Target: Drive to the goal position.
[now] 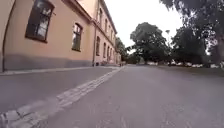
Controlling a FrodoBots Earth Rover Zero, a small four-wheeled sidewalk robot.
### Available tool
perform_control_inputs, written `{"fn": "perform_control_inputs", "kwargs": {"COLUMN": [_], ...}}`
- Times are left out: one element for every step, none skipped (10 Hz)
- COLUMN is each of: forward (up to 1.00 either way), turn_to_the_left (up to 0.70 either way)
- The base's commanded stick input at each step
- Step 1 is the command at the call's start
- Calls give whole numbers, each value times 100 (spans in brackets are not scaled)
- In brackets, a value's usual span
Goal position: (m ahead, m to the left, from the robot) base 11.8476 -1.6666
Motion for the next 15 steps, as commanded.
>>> {"fn": "perform_control_inputs", "kwargs": {"forward": [45, 45, 45, 45, 45, 45, 45, 45, 45, 45, 45, 45, 45, 45, 45], "turn_to_the_left": [-27, -27, -27, -27, -27, -27, -27, -27, -7, 0, 0, 0, 0, 0, 0]}}
